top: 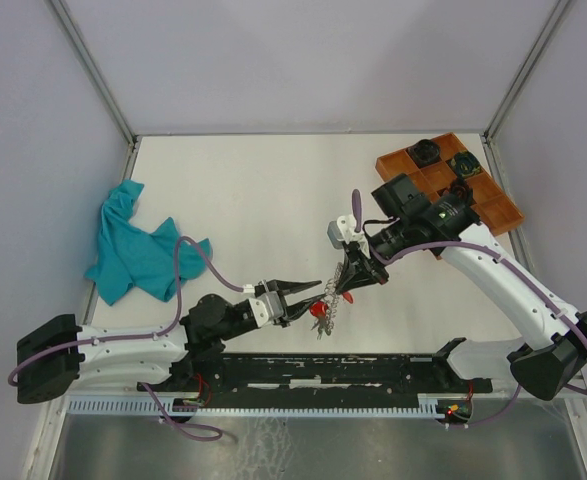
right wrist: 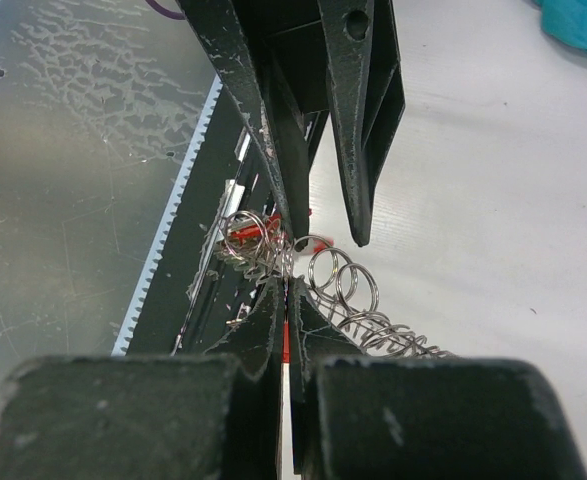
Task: Remove the keys from the keyring
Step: Remove the key from the keyring.
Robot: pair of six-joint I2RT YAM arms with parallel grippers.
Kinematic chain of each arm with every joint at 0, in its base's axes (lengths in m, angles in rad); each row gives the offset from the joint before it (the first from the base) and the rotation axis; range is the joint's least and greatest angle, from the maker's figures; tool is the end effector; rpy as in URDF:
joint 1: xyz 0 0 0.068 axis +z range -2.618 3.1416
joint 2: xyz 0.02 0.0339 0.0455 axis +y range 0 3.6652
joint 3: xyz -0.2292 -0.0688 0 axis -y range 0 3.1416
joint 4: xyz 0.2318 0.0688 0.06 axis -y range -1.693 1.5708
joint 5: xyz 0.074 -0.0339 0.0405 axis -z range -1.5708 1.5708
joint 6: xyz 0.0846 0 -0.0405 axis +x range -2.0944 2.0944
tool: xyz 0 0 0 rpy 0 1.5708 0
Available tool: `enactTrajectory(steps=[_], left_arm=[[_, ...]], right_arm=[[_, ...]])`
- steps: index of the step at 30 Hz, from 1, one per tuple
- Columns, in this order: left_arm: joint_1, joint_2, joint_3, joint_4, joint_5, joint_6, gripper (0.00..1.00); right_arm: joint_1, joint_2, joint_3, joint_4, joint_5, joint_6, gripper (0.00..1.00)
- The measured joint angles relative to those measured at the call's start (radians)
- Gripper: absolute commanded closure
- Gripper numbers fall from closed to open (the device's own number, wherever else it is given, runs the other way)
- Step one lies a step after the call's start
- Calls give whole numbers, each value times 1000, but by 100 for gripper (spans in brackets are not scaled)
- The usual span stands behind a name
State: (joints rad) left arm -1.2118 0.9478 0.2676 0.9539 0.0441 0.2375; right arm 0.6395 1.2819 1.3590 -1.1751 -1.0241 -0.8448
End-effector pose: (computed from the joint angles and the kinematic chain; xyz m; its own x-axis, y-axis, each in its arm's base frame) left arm 0.0867 -0.2418 0.2433 0.3159 -0.1727 -0.9329 0.9012 0.3621 0.2381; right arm 0.1454 0.1982 0.3058 -0.0088 -0.4911 -0.8711 -0.9474 -0.2745 0.1644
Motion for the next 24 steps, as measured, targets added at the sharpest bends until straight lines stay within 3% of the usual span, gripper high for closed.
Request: enactTrajectory(steps=[16,24], left_arm=[[-19,11,25,-10,15,53,66],[-32,26,42,-41,37,71,88]], right_arm=[[0,1,0,-16,-16,-16,99],[0,7,0,-18,-22,-15,99]])
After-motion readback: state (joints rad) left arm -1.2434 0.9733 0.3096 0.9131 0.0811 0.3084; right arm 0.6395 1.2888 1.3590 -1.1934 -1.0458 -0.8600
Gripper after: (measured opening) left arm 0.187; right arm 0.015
